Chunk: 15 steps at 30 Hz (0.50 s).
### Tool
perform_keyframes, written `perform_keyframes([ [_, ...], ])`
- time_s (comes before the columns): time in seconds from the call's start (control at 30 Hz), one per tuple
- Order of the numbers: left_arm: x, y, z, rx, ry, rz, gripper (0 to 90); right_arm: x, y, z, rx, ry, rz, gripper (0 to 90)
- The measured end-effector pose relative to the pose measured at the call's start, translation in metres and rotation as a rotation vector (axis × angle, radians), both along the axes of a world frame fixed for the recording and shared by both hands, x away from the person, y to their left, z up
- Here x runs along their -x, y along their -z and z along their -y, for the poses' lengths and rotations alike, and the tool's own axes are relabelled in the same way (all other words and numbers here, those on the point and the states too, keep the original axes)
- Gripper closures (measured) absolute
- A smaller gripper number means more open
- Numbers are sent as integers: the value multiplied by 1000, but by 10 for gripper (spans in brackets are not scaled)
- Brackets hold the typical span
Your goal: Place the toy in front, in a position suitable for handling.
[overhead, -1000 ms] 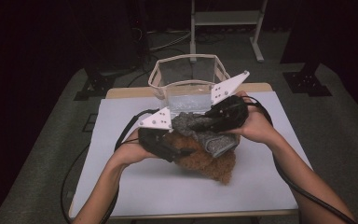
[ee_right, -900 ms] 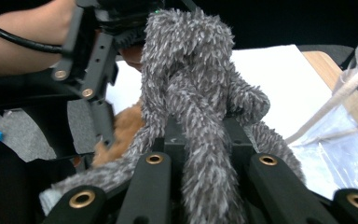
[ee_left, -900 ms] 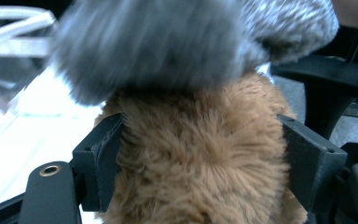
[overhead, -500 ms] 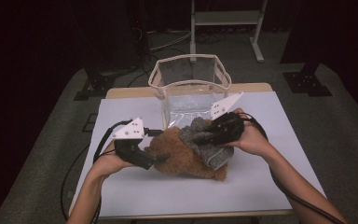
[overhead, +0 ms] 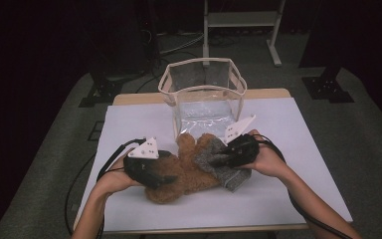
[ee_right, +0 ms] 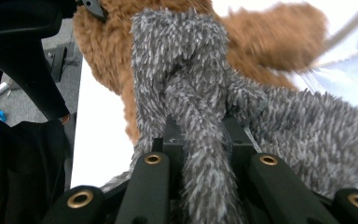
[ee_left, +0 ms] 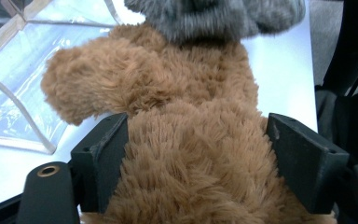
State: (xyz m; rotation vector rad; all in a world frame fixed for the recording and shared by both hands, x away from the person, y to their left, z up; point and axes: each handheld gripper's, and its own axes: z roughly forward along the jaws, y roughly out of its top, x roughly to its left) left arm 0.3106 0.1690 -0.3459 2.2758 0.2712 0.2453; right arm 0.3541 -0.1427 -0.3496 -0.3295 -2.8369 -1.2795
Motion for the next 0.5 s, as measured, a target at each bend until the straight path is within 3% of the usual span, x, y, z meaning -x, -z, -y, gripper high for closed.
perform_keyframes([
  [0.2, 0, 4, 5, -61, 31, -12, 261, -11, 0, 19, -67, 87, -12, 747],
  [0.37, -4, 8, 3, -81, 13, -10, 262, -11, 11, 16, -59, 59, -58, 749],
  [0.5, -10, 9, 1, -116, -32, 20, 279, -1, 16, 11, -58, 22, -69, 752],
])
